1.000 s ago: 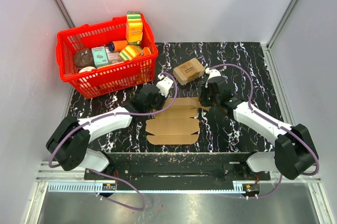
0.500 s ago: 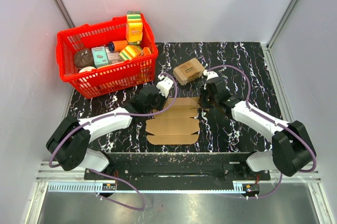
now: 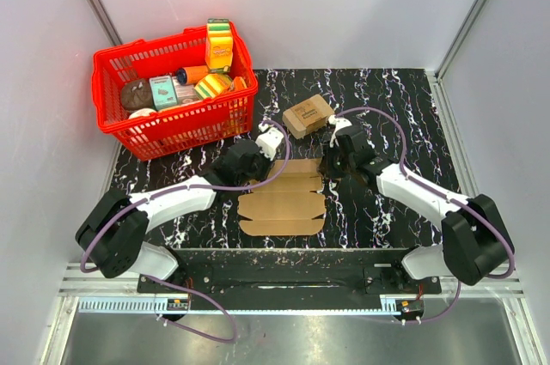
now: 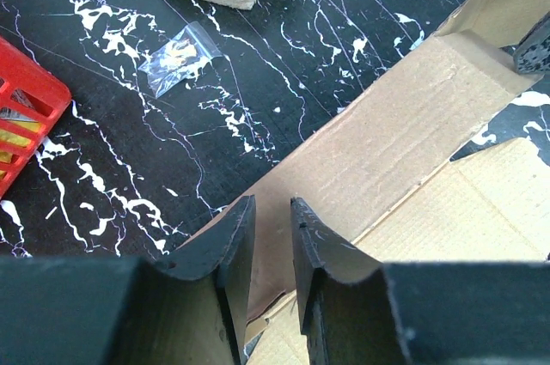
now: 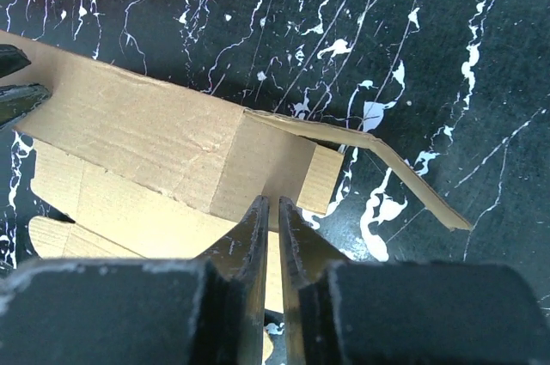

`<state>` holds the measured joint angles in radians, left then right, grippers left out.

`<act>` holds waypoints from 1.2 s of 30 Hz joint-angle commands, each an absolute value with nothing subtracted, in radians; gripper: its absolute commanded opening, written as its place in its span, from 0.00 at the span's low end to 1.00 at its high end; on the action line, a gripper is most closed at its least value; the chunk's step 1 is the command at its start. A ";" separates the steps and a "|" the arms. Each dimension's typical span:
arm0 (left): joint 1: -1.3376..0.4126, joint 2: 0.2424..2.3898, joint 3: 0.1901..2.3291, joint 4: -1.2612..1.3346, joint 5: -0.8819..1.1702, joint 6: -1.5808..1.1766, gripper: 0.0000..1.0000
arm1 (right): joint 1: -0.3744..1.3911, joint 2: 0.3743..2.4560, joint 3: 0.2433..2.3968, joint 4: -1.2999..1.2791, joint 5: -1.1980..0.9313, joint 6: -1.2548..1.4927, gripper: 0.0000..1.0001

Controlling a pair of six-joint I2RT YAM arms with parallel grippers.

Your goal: Fold the paper box

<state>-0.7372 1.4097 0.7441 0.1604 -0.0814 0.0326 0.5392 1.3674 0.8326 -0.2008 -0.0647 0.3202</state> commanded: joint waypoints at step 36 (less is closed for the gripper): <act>-0.741 1.470 0.765 0.219 -0.008 0.032 0.25 | 0.466 1.531 0.845 0.024 -0.344 0.463 0.15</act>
<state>-0.7372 1.4487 0.7441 0.2100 -0.0330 0.0326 0.4789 1.5173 0.8318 -0.0639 -0.2779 0.4408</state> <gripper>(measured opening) 0.252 0.153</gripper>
